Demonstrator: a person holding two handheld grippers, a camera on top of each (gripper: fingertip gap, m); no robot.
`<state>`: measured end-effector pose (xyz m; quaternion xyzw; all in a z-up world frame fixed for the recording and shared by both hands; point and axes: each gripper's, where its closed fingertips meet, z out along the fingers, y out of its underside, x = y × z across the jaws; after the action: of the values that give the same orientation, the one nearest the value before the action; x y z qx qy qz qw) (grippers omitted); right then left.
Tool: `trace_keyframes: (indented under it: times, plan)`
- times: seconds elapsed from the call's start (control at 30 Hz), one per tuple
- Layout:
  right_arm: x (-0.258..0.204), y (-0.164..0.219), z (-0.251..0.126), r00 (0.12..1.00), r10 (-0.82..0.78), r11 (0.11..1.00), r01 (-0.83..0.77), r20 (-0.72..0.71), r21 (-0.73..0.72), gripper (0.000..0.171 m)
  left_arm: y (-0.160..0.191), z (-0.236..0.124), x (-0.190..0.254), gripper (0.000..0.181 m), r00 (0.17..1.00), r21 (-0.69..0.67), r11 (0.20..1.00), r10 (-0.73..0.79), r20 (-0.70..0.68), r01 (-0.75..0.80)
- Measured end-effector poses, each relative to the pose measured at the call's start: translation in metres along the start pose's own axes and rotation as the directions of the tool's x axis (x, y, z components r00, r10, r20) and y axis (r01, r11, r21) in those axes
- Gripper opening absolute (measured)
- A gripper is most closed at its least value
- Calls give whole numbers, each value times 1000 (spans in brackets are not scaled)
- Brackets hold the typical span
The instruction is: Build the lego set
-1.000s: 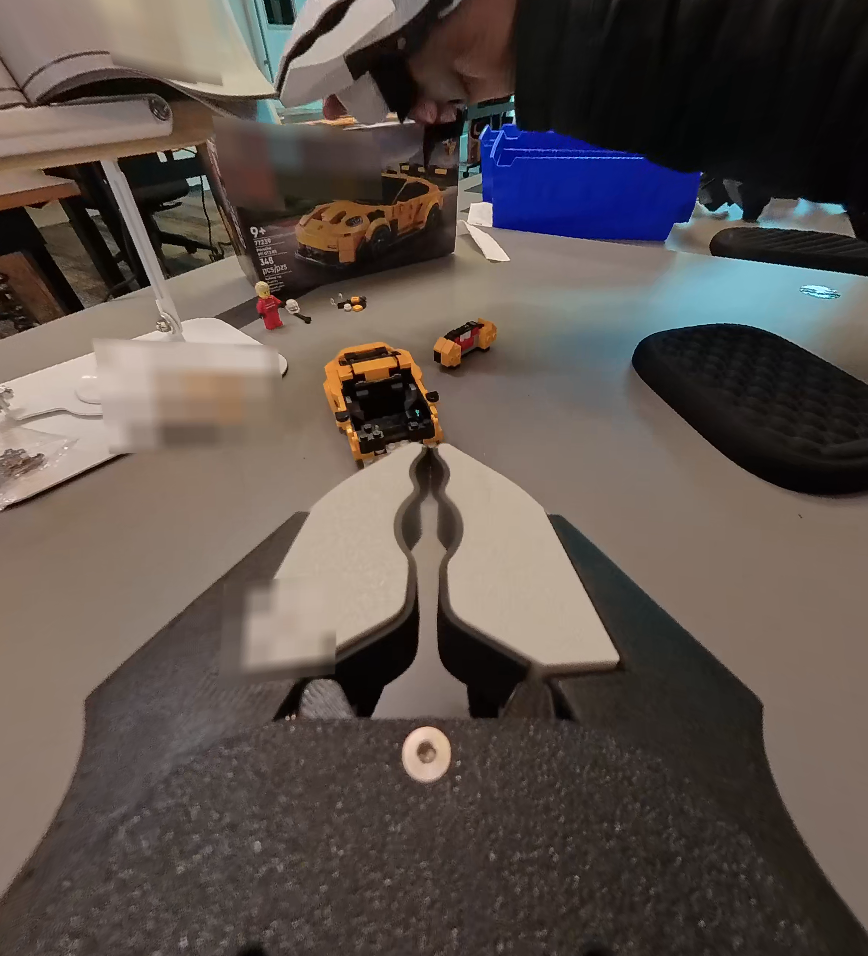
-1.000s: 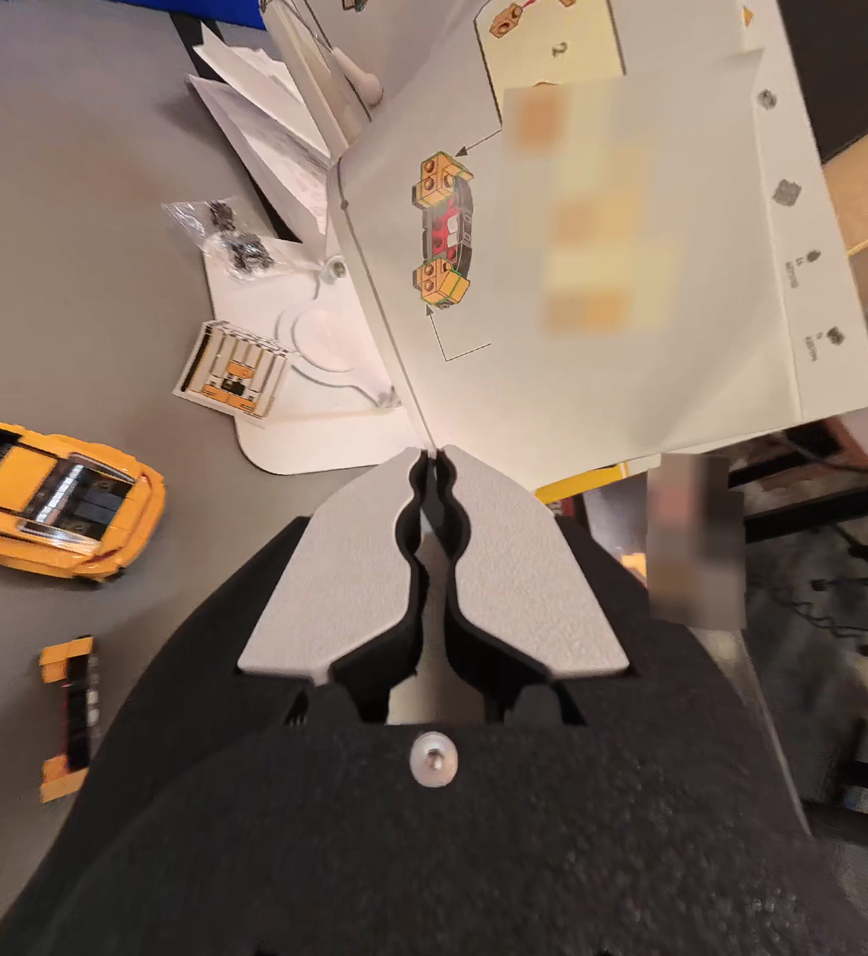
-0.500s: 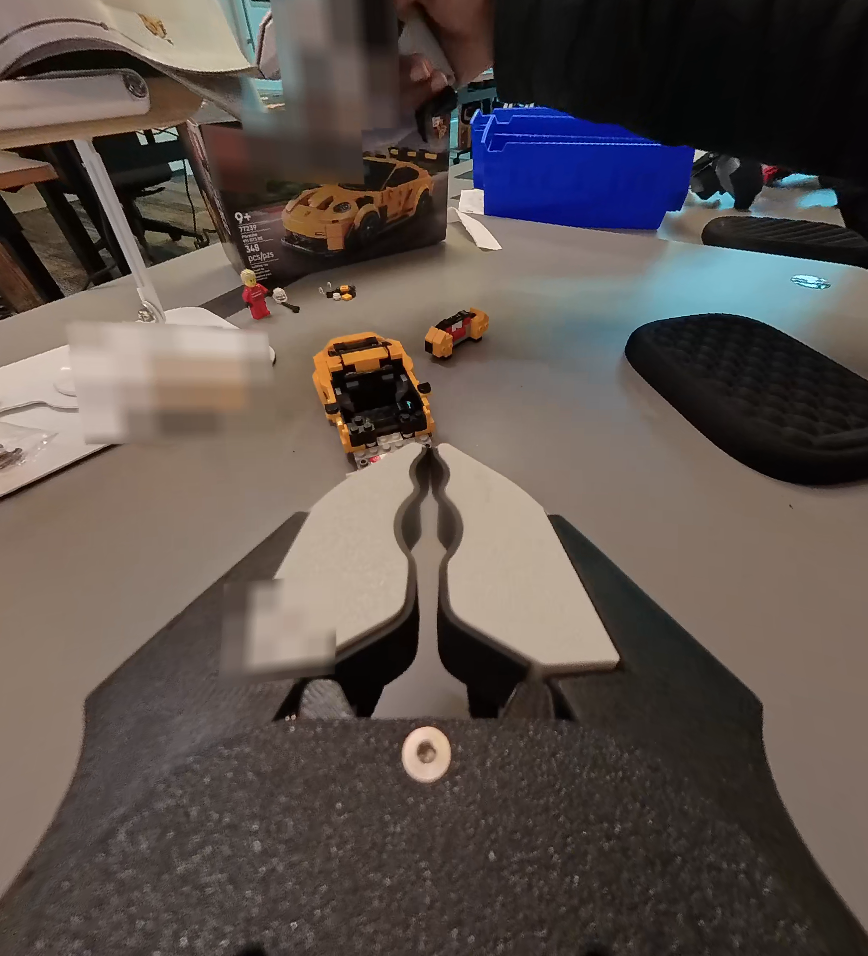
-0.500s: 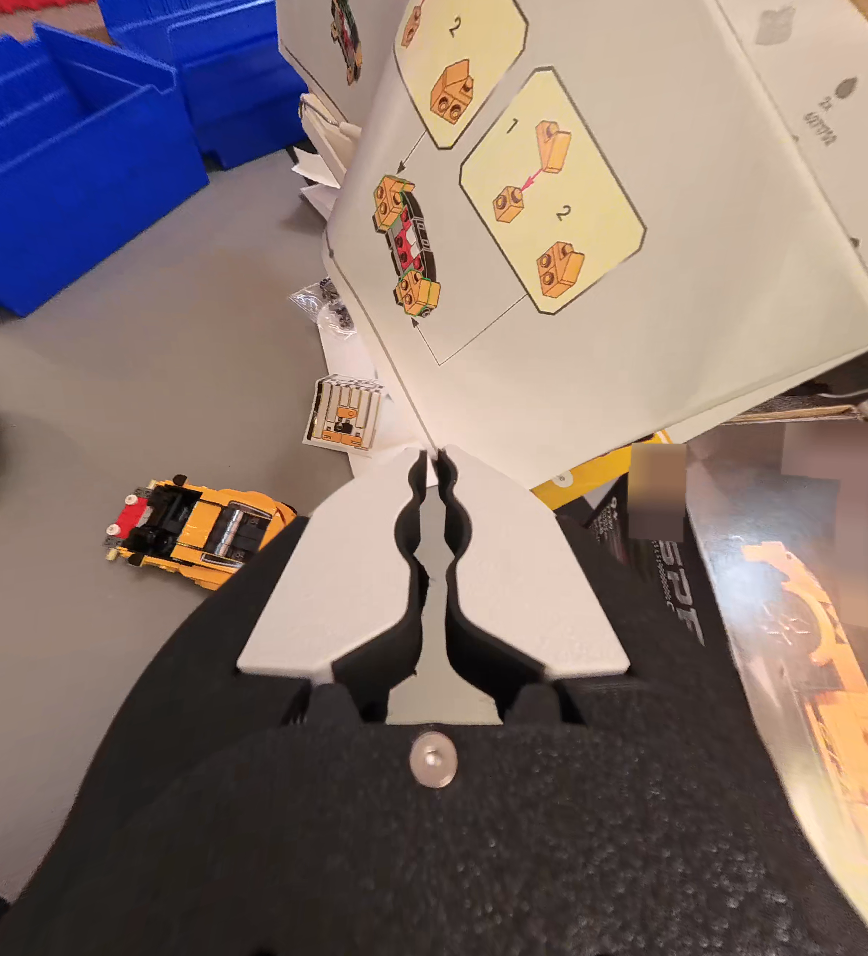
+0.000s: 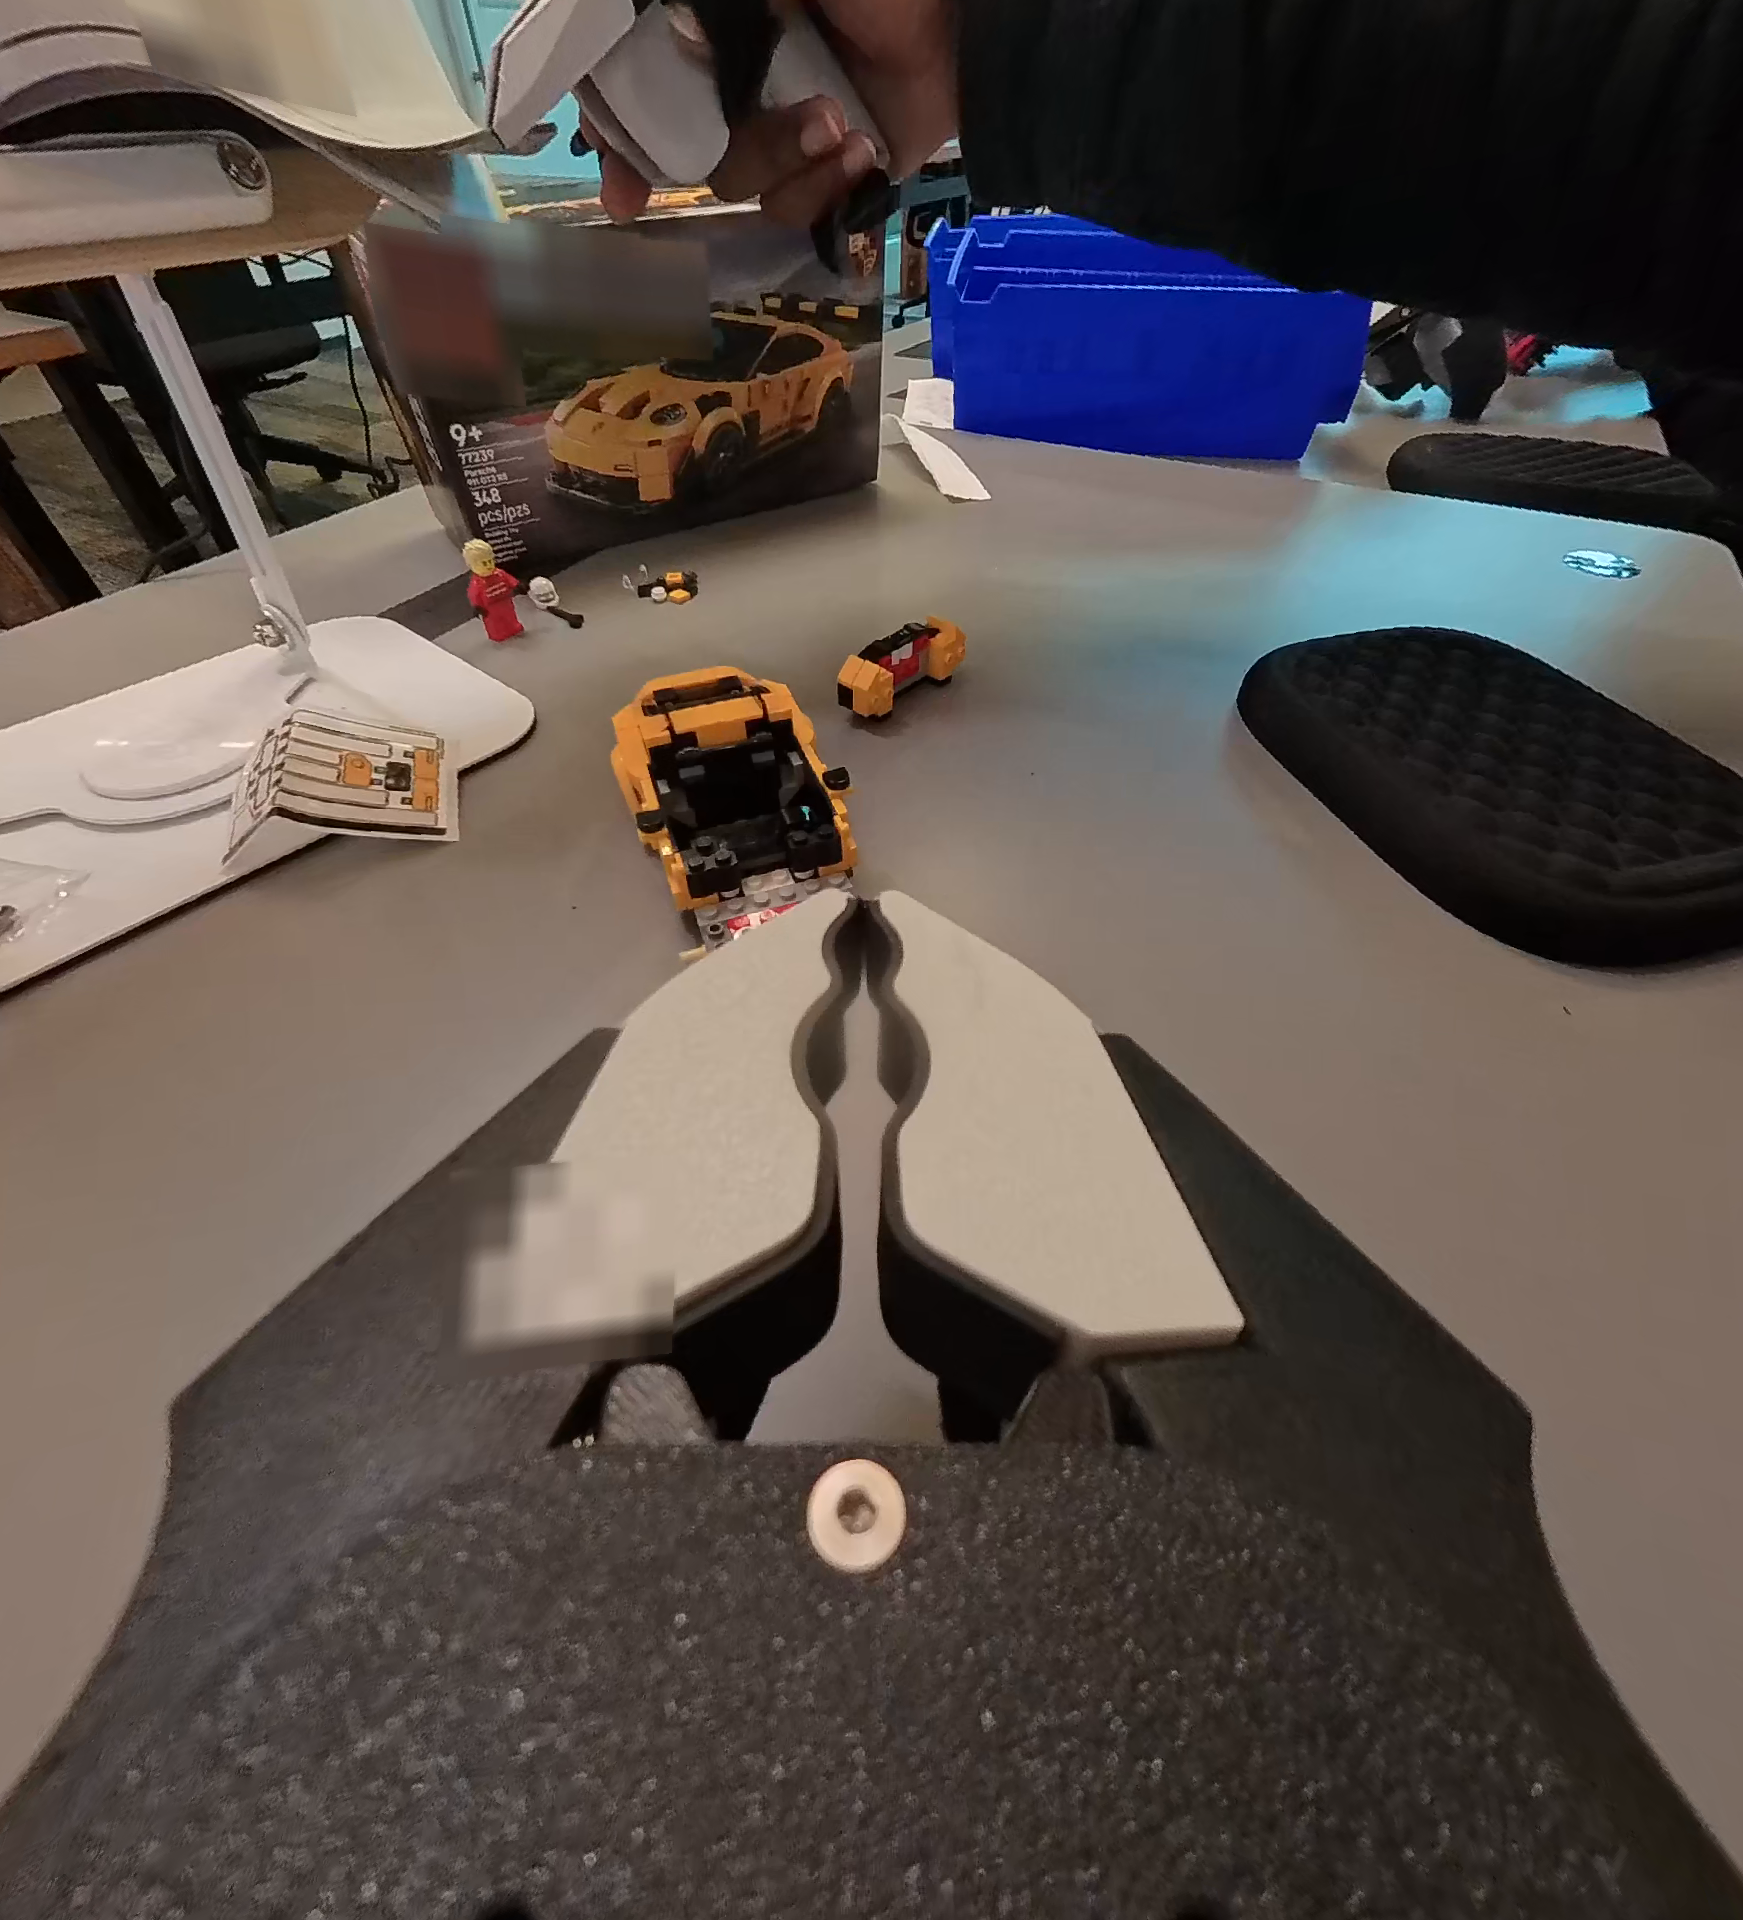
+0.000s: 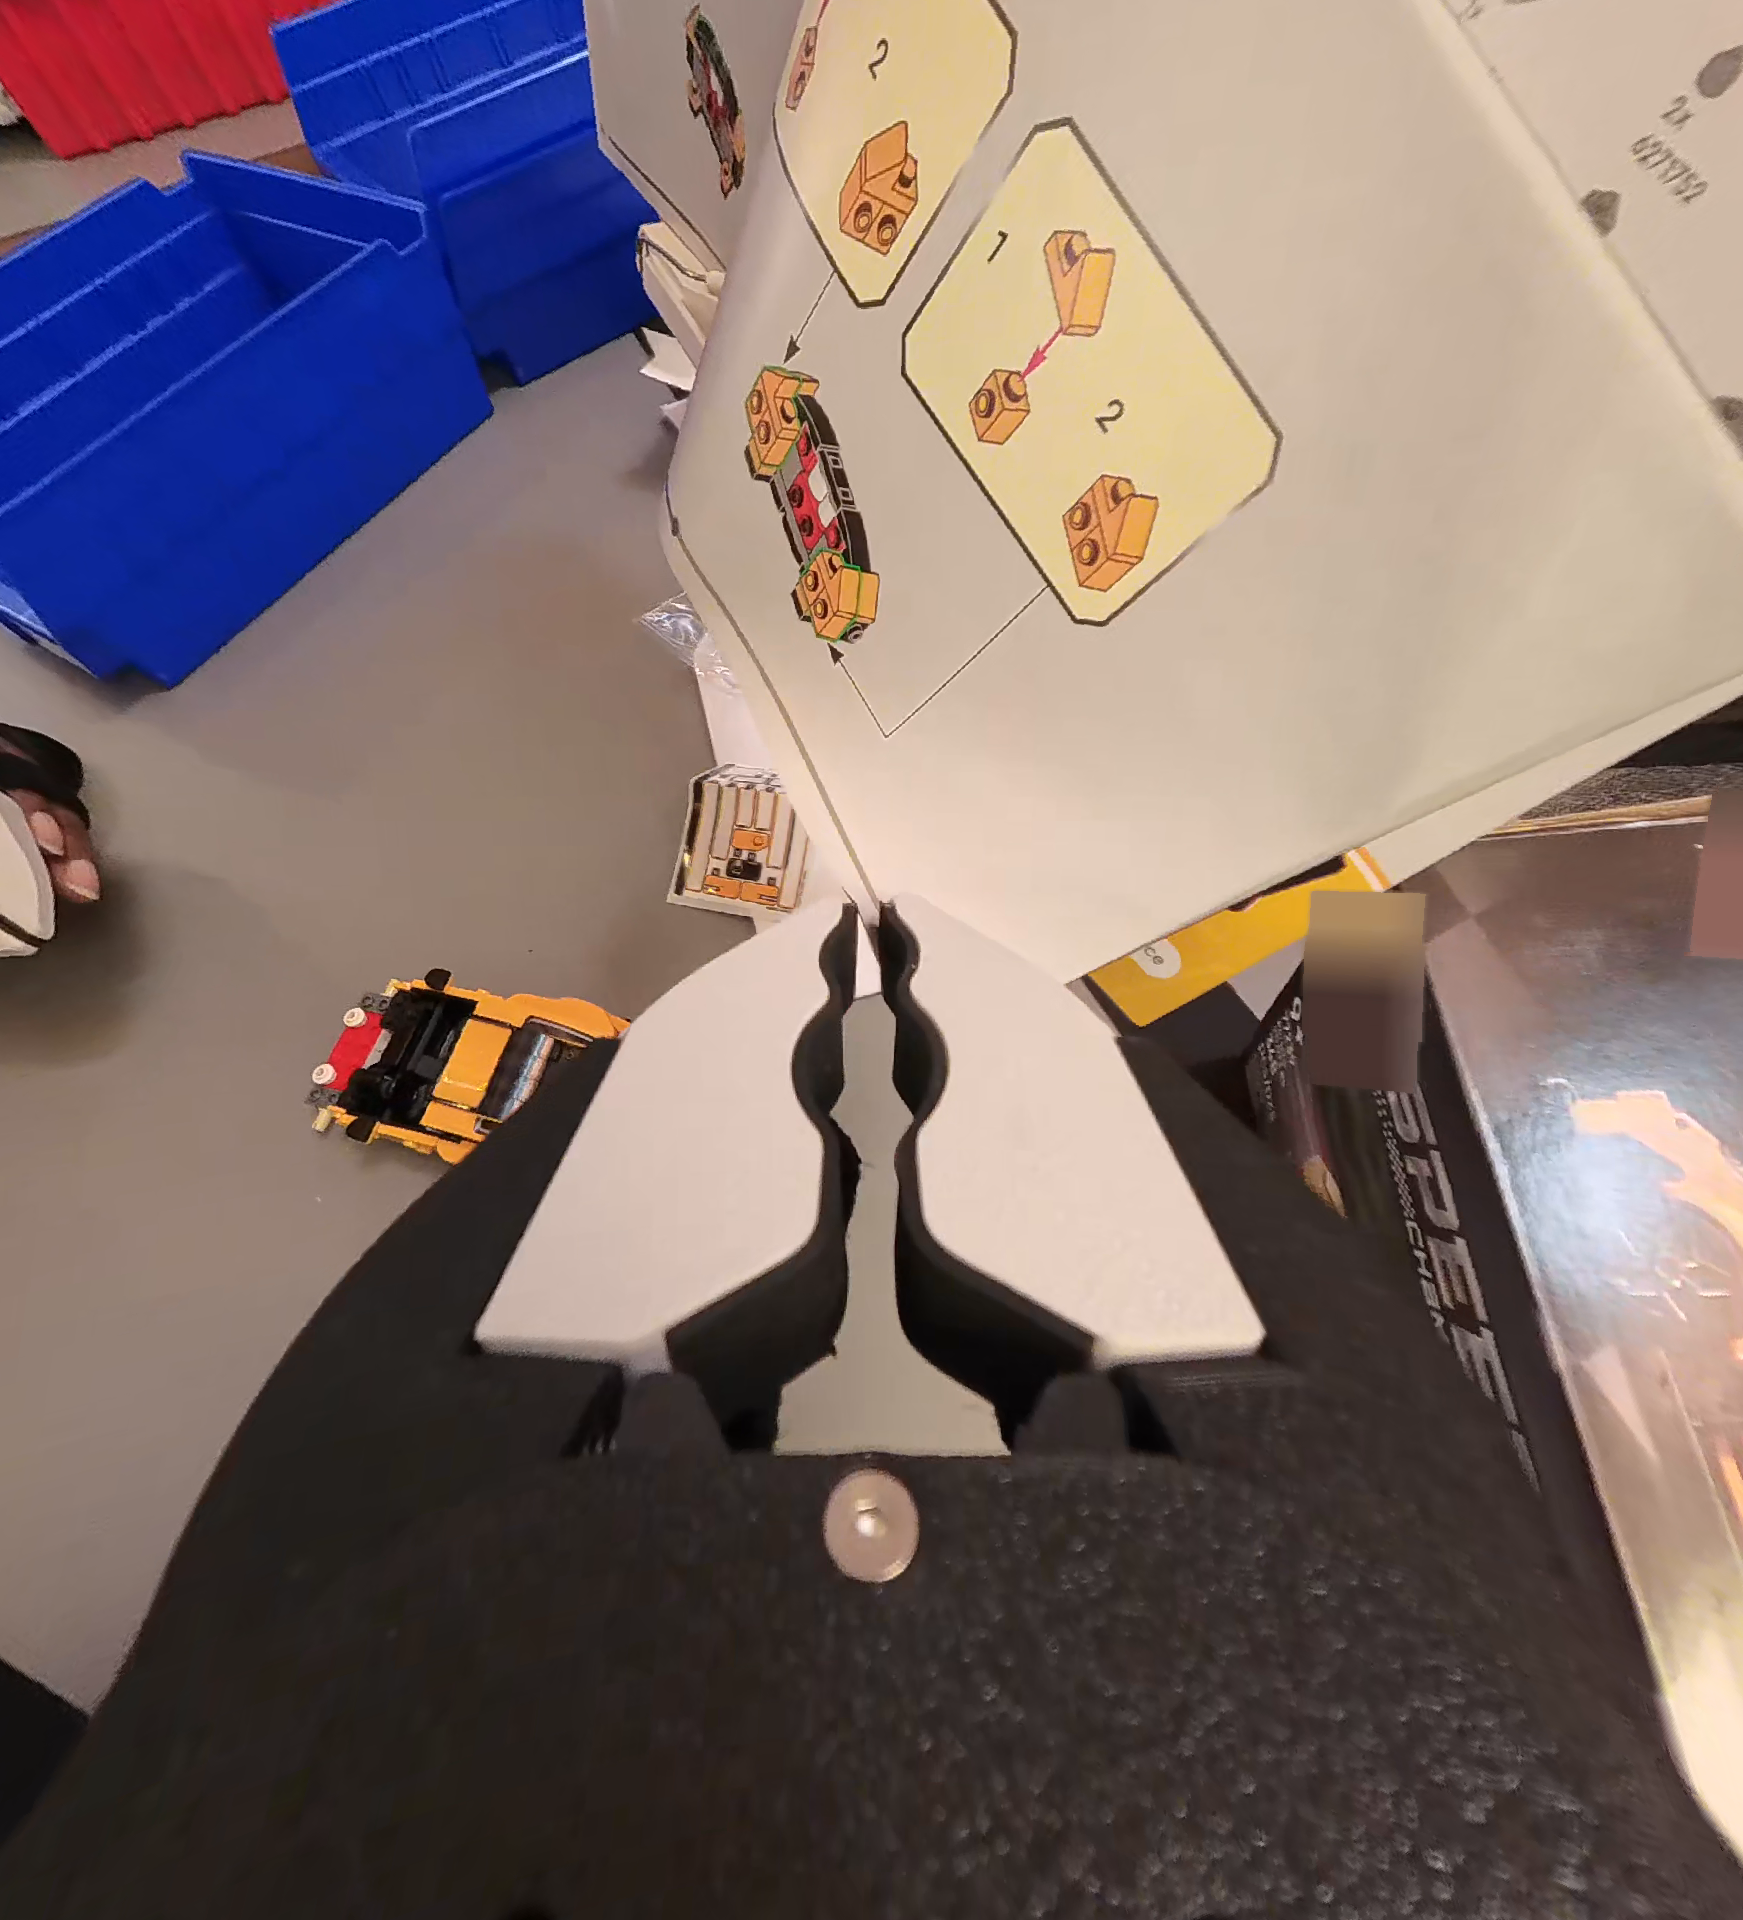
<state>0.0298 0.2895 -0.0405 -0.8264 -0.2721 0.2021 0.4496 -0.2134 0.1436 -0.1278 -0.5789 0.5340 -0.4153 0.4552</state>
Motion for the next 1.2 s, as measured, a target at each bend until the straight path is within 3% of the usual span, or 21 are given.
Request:
trace_keyframes:
  times: [1.2]
  plan:
    - [1, 5, 6, 1000, 24, 999, -24, 10, -21, 2, -1, 0, 3, 0, 1000, 5, 1000, 3, -19, -3]
